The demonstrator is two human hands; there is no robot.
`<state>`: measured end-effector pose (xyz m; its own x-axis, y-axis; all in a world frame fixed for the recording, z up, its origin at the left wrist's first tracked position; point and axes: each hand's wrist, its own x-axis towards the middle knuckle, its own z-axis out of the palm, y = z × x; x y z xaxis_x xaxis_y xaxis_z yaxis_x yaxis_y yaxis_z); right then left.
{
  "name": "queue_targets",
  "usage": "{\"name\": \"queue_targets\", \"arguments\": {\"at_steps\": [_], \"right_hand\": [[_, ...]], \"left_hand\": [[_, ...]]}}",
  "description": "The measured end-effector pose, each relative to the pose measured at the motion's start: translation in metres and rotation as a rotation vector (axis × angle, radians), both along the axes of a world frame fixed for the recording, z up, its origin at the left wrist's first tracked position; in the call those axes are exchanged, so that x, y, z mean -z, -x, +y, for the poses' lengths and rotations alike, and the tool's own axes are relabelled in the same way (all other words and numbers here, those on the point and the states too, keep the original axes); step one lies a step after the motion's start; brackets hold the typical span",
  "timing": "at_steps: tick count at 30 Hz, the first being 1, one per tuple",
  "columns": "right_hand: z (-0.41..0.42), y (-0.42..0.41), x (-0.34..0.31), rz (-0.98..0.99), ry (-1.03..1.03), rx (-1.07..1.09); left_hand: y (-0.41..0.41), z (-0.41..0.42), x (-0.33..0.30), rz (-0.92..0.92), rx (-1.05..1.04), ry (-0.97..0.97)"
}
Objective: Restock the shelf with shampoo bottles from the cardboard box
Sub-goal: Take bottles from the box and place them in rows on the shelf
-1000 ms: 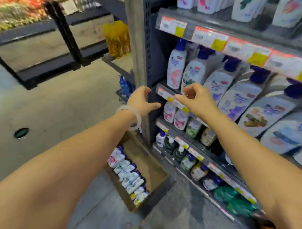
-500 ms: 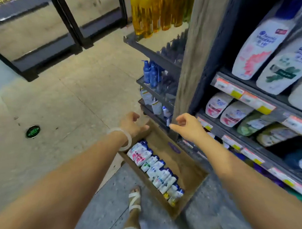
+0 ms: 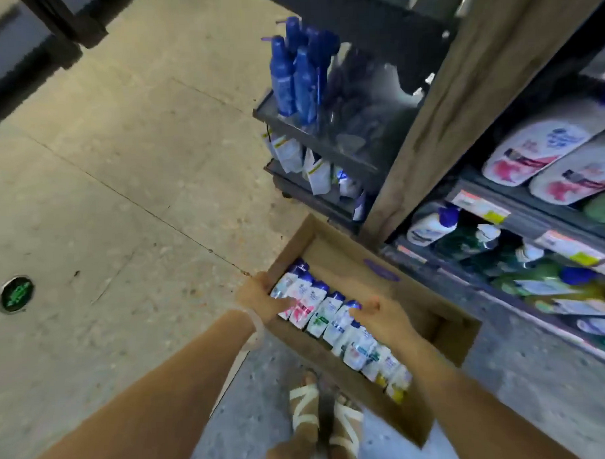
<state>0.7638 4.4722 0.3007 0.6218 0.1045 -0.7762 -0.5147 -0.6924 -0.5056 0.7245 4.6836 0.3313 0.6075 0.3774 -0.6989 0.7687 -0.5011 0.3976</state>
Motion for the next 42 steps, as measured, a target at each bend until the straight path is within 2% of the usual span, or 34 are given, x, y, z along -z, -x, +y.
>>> {"name": "queue_targets", "arguments": {"at_steps": [3, 6, 12, 16, 20, 24, 27, 29, 32, 34, 36, 42], "right_hand": [[0.019, 0.002, 0.080, 0.012, 0.017, 0.003], [0.036, 0.011, 0.168, 0.154, 0.018, 0.119], [0.083, 0.031, 0.333, 0.260, 0.013, 0.344], [0.108, 0.041, 0.406, 0.226, -0.045, 0.460], [0.121, 0.038, 0.447, 0.247, -0.118, 0.626], [0.123, 0.040, 0.459, 0.302, -0.162, 0.726], [0.118, 0.040, 0.455, 0.332, -0.238, 0.735], [0.113, 0.038, 0.448, 0.340, -0.329, 0.736], [0.097, 0.030, 0.425, 0.348, -0.436, 0.700], [0.082, 0.022, 0.400, 0.342, -0.509, 0.707], [0.066, 0.013, 0.368, 0.294, -0.558, 0.699], [0.014, -0.013, 0.235, 0.087, -0.619, 0.638]], "left_hand": [[-0.012, 0.006, 0.082, 0.009, -0.010, 0.048], [-0.014, 0.011, 0.171, 0.067, 0.027, 0.028], [-0.014, 0.027, 0.326, 0.112, 0.058, 0.027], [-0.018, 0.031, 0.393, 0.075, 0.042, 0.089], [-0.018, 0.035, 0.433, 0.148, 0.169, -0.039], [-0.017, 0.030, 0.447, 0.179, 0.236, -0.070], [-0.017, 0.030, 0.446, 0.124, 0.165, -0.035], [-0.018, 0.034, 0.437, 0.121, 0.128, 0.080], [-0.024, 0.038, 0.410, 0.167, -0.024, 0.420], [-0.028, 0.038, 0.386, 0.157, -0.090, 0.594], [-0.036, 0.029, 0.358, 0.116, -0.062, 0.693], [-0.057, -0.026, 0.249, -0.098, -0.011, 0.786]]}}
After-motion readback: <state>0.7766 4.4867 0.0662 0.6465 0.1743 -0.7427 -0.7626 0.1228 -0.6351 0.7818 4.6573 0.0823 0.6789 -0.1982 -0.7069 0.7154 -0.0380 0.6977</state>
